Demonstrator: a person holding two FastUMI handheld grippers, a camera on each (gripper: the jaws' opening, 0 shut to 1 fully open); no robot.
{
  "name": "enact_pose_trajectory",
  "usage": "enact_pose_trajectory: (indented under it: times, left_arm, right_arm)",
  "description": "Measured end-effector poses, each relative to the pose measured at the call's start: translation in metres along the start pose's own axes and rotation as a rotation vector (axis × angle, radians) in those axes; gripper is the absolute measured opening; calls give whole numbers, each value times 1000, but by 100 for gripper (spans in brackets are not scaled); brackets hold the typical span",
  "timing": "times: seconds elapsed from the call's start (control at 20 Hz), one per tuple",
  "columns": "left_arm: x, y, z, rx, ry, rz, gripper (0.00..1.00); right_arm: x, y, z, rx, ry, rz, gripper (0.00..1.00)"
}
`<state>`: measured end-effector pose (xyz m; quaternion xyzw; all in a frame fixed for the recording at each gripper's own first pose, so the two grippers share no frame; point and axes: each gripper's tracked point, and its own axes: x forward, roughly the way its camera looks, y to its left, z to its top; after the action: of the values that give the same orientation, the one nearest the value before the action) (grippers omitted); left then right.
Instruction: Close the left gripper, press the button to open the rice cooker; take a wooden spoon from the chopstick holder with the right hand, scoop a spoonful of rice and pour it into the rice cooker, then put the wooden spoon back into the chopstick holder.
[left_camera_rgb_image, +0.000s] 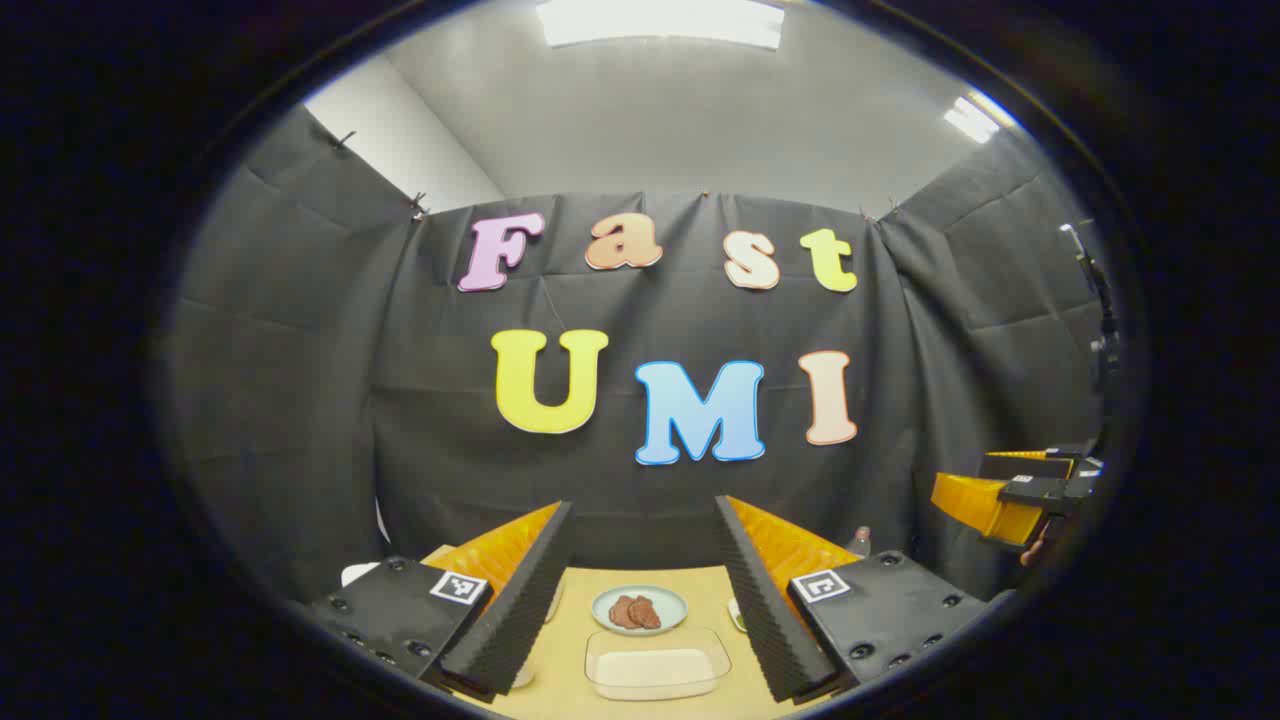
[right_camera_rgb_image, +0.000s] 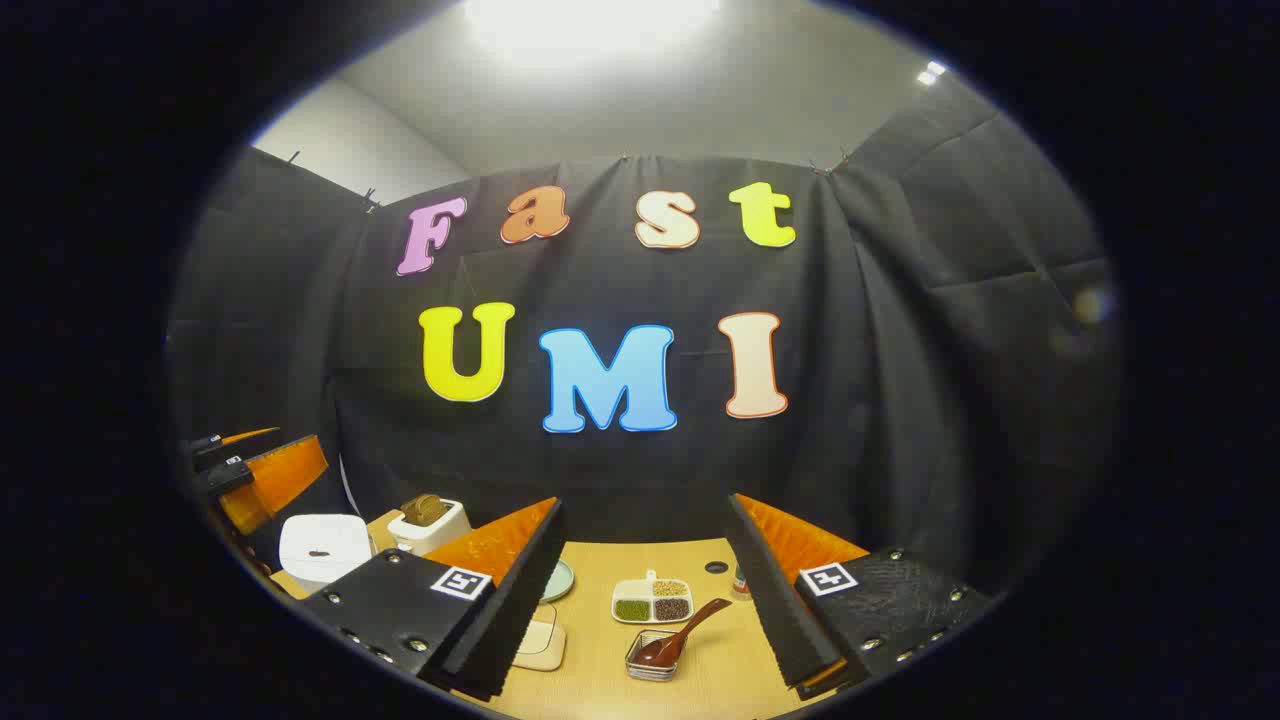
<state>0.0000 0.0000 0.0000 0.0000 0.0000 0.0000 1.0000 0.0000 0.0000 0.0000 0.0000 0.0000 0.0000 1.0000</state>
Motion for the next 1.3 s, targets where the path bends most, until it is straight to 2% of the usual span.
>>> enact_pose_trajectory:
  times: [0.2,0.55,0.95,1.1,1.3]
  left_arm:
    - [5,14,2,-17,1,-11,94]
    - [12,50,-4,-25,13,22,94]
    - [20,64,-2,-18,-6,34,95]
    - [27,70,-13,-23,15,37,94]
    - [34,96,-29,-17,40,78,96]
  right_arm:
    - [-5,11,11,-10,-17,-12,97]
    - [3,34,10,-14,-12,-3,97]
    - [17,37,7,-29,-9,-3,97]
    - [22,41,1,-24,2,3,96]
    - [28,47,-8,-34,23,15,97]
